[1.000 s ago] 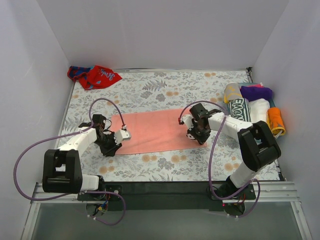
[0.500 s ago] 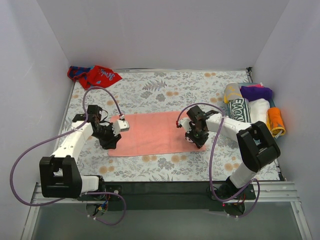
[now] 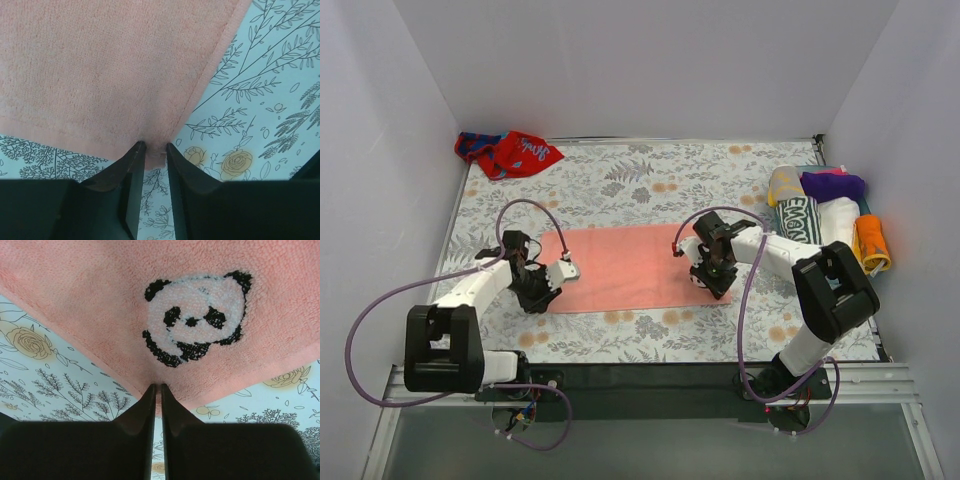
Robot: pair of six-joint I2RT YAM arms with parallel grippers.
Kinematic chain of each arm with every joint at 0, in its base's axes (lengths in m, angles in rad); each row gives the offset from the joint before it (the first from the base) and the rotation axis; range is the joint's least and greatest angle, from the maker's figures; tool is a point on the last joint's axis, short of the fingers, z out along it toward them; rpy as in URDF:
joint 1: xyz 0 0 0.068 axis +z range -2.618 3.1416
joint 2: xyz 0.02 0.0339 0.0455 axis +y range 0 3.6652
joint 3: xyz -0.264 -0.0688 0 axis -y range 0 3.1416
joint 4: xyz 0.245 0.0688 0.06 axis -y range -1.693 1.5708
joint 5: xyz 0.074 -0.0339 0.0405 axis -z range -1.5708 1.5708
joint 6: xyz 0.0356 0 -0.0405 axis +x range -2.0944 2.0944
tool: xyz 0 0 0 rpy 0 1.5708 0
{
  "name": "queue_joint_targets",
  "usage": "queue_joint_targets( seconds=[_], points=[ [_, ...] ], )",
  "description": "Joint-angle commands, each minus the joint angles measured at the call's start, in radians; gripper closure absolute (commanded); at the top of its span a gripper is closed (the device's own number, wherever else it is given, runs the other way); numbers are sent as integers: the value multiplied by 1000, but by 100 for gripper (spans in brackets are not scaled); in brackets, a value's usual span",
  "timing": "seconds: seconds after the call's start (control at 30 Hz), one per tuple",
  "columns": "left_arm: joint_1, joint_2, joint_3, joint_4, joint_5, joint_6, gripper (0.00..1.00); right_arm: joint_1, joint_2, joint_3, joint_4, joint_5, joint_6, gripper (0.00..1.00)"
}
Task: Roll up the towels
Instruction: Flatten the towel
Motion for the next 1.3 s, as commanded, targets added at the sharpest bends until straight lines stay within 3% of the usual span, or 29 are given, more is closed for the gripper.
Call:
queue_joint_targets(
  seconds=[0.0, 0.17, 0.33, 0.57, 0.77, 1.03, 1.27],
  points=[
    [21, -15, -73, 31, -125, 40, 78, 13, 53, -17, -59, -38, 4, 87],
    [79, -53, -133, 47, -164, 83, 82, 65, 81, -1, -64, -21, 14, 88],
    [84, -41, -80, 6, -118, 70, 83, 70, 93, -15, -71, -19, 9, 88],
    [84, 5, 152, -130, 137, 39, 70, 68, 15, 121, -119, -169, 26, 61],
    [84, 83, 414, -187, 324, -33, 57, 32, -38, 317, -121, -231, 37, 49],
    [107, 225, 589, -16, 315, -180, 52, -180, 139, 593, -111, -170, 20, 53],
    [136, 358, 683, 52, 295, -254, 52, -244, 320, 709, -105, -111, 27, 60]
  ],
)
